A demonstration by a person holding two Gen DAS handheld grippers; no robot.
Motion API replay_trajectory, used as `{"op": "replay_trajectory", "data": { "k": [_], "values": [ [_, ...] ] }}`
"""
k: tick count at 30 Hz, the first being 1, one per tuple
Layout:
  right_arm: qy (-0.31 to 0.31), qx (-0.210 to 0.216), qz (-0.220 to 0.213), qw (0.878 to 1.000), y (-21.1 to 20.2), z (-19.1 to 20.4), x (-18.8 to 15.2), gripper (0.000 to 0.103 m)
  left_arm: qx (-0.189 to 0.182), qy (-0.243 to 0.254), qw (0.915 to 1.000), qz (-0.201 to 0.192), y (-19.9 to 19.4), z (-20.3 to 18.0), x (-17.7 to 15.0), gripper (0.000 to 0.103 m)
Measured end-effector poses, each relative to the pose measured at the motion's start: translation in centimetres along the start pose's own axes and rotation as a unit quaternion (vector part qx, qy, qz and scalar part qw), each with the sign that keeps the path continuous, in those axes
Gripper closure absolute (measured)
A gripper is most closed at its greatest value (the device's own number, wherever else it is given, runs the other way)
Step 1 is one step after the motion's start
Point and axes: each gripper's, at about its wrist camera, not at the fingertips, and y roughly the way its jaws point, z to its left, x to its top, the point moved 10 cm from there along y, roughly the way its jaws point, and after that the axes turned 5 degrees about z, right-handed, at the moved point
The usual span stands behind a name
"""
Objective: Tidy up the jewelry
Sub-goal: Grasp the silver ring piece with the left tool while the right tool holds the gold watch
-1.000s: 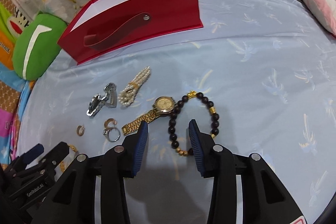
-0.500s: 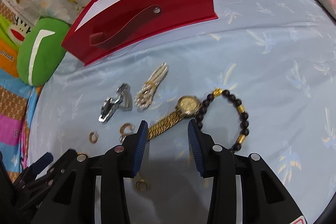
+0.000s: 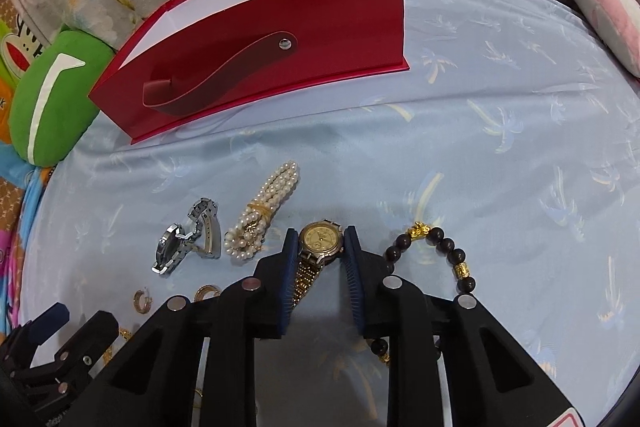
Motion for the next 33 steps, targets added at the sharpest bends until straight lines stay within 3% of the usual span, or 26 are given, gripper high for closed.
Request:
{"op": "replay_trajectory", "data": {
  "k": [7, 14, 19, 24, 29, 33],
  "values": [
    [0.000, -0.002, -0.003, 1.000, -0.8, -0.8, -0.3, 0.082, -0.004, 0.042, 0.9990, -0.015, 0.7, -2.6, 2.1, 0.007],
    [-0.001, -0.011, -0.008, 1.000, -2.1, -1.8, -0.6, 0.081, -0.012, 0.068, 0.9976, -0.001, 3.4, -5.5, 3.4, 0.008],
    [0.000, -0.009, -0.005, 1.000, -2.2, -2.0, -0.7, 0.081, -0.029, 0.069, 0.9970, 0.019, 5.0, -7.0, 3.2, 0.017],
    [0.002, -0.005, -0.001, 1.000, -2.1, -2.1, -0.8, 0.081, -0.019, 0.078, 0.9967, 0.006, 5.2, -7.4, 3.4, 0.019],
    [-0.001, -0.003, -0.001, 1.000, -2.0, -2.0, -0.9, 0.081, -0.024, 0.083, 0.9962, -0.006, 4.9, -7.6, 3.7, 0.044],
    [-0.002, -0.002, 0.000, 1.000, -2.0, -2.0, -0.9, 0.081, -0.055, 0.079, 0.9954, -0.003, 4.4, -7.8, 3.8, 0.081]
  ]
}}
